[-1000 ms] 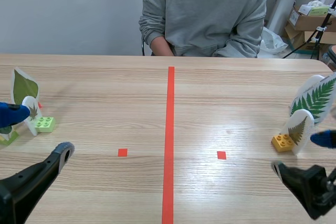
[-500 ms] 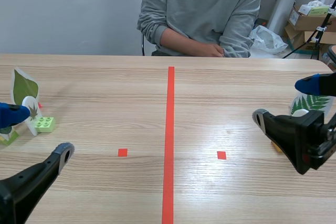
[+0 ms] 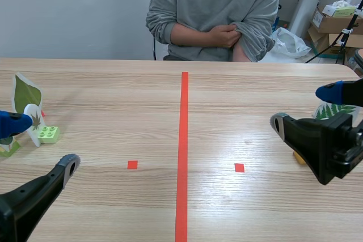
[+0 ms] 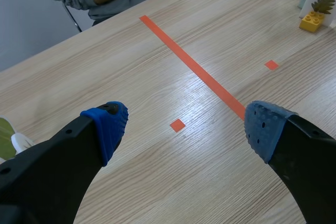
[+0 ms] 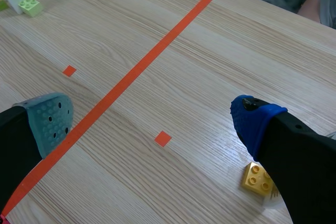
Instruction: Do the leaf sorting experiment
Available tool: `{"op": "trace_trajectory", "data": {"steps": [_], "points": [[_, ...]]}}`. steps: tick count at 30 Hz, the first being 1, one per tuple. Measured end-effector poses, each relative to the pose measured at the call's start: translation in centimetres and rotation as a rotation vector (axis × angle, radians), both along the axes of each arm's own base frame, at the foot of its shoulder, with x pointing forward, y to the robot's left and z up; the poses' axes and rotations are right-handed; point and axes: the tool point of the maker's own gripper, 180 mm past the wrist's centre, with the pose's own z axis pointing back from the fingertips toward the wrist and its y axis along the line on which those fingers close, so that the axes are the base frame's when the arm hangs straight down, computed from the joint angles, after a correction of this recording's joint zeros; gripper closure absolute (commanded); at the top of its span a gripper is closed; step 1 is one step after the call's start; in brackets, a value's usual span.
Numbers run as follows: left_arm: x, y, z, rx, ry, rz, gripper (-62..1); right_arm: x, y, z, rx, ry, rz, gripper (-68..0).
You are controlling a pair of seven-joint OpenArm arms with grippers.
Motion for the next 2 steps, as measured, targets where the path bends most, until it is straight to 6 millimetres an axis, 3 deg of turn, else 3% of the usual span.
{"op": "trace_trajectory", "data": {"steps": [2], "points": [[0.0, 0.0, 0.0, 0.0, 0.0, 0.0, -48.2, 0.0, 0.0, 0.0, 0.0, 0.0, 0.0, -61.9]]}}
